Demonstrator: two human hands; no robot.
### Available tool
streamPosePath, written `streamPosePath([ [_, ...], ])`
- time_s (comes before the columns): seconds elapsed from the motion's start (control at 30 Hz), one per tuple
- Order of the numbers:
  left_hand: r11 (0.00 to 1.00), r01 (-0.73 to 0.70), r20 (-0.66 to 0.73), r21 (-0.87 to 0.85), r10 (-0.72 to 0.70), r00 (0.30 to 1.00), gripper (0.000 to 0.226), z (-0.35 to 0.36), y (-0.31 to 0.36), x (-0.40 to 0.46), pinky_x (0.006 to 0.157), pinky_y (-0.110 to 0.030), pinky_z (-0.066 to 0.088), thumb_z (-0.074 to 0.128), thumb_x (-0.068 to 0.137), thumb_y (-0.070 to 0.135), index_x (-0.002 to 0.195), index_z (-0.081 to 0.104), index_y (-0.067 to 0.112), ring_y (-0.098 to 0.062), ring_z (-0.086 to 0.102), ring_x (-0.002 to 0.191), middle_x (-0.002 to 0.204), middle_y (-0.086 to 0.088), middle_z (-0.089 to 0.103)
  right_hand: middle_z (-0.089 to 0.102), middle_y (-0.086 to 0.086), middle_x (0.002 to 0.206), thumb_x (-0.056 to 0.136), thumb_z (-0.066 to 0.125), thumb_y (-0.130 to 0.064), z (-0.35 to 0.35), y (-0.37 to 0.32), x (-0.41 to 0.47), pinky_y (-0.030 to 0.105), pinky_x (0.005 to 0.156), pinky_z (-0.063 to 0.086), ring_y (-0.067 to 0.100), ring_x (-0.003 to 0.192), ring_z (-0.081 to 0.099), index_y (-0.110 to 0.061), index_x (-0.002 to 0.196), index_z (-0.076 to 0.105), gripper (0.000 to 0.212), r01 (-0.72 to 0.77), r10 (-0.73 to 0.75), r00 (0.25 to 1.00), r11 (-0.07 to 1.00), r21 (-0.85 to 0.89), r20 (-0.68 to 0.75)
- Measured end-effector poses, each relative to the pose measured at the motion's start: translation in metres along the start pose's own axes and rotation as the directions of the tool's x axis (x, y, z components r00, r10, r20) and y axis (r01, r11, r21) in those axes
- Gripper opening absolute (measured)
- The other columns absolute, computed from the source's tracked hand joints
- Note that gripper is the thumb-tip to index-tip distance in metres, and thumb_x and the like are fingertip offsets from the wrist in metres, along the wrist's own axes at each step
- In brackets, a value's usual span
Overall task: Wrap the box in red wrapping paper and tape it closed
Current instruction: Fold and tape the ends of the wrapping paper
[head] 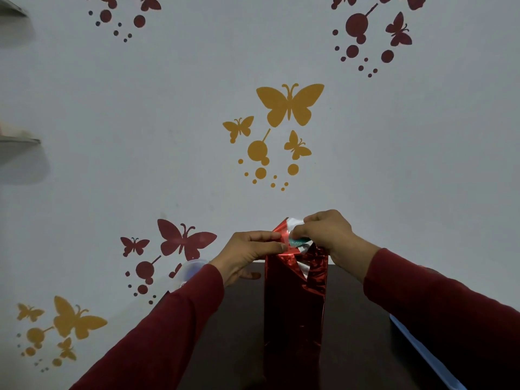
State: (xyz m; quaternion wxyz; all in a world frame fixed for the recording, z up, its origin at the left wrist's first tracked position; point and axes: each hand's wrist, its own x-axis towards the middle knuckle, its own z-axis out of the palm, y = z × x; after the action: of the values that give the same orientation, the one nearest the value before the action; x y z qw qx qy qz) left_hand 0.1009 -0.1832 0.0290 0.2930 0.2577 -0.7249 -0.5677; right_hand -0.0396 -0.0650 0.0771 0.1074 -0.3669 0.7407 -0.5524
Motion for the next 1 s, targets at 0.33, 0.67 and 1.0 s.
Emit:
streamPosePath([
  [0.33,1.000,0.006,-0.006,0.001,-0.006,1.000,0.037,0.000,0.000,0.002,0.096,-0.054,0.051,0.092,0.071,0.031,0.107,0.080,0.034,-0.012,0.069,0.111,0.106,0.006,0.079,0.066,0.002,0.082,0.068,0.087,-0.015,0.006,0.008,0.004,0.039,0.082,0.061,0.016,0.075,0.066,-0.018,0.070,0.065,0.022,0.017,-0.019,1.000,0.986,-0.164,-0.011],
  [0.67,0.998,0.054,0.030,-0.041,-0.052,0.998,0.036,-0.002,0.000,0.003,0.095,-0.053,0.050,0.089,0.077,0.024,0.110,0.079,0.032,-0.011,0.068,0.111,0.107,0.006,0.079,0.062,0.000,0.101,0.070,0.085,-0.031,0.012,-0.011,0.004,0.030,0.072,0.053,0.022,0.090,0.064,-0.018,0.115,0.069,0.049,0.122,-0.128,0.991,0.802,-0.585,0.031],
  [1.0,0.995,0.082,0.054,-0.051,-0.079,0.995,0.039,-0.006,0.002,0.004,0.098,-0.057,0.050,0.090,0.076,0.021,0.112,0.079,0.030,-0.011,0.068,0.111,0.108,0.003,0.079,0.032,0.008,0.143,0.068,0.091,-0.036,0.011,-0.014,0.031,0.046,0.108,0.045,0.036,0.137,0.034,-0.041,0.145,0.048,0.089,0.013,0.022,0.998,0.799,-0.602,0.050],
])
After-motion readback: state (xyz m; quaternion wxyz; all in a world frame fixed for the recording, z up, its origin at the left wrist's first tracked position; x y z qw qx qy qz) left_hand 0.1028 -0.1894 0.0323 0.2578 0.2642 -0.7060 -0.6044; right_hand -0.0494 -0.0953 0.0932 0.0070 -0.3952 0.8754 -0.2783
